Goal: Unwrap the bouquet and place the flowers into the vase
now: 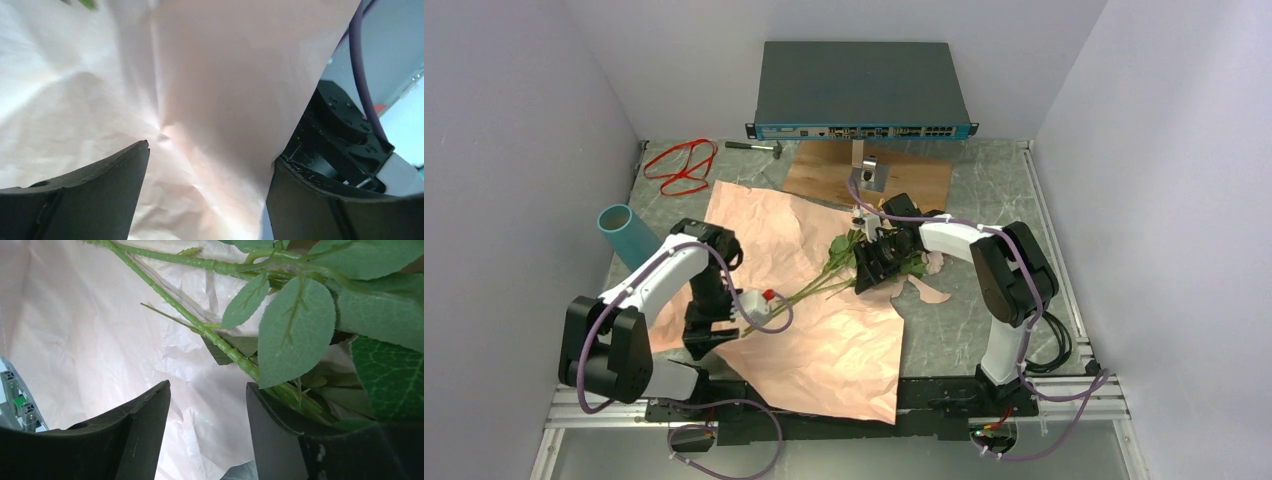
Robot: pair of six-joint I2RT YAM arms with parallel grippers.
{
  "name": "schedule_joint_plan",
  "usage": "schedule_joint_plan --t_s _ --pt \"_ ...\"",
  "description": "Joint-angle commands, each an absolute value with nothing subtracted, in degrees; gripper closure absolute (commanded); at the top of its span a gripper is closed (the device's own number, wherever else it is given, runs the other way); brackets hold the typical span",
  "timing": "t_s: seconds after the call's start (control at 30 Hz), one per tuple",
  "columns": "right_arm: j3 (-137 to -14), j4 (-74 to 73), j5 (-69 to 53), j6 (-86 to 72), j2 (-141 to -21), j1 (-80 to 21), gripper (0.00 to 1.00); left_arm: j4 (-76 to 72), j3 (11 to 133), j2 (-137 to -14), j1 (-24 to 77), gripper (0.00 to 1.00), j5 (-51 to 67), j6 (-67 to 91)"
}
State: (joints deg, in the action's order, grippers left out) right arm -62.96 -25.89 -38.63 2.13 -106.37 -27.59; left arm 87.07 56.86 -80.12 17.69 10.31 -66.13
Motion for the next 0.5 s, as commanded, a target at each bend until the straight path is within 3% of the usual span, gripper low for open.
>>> schedule_joint_plan --t_s 0.0,0.13,0.47 --pt "-62.5 -25.7 -33.4 4.4 -106.5 -27.5 0.37 87.0 50.6 -75.5 14.4 0.11 2.0 -71.1" --pt "-62.5 -25.9 -33.5 4.7 -106.0 -27.5 0.36 87.3 54.1 -72.7 13.6 0.10 6.4 -69.9" --pt "-62.8 -26.8 -34.1 5.6 -104.2 -27.7 0.35 93.2 83.0 -79.4 13.8 0.19 31.7 -58.1"
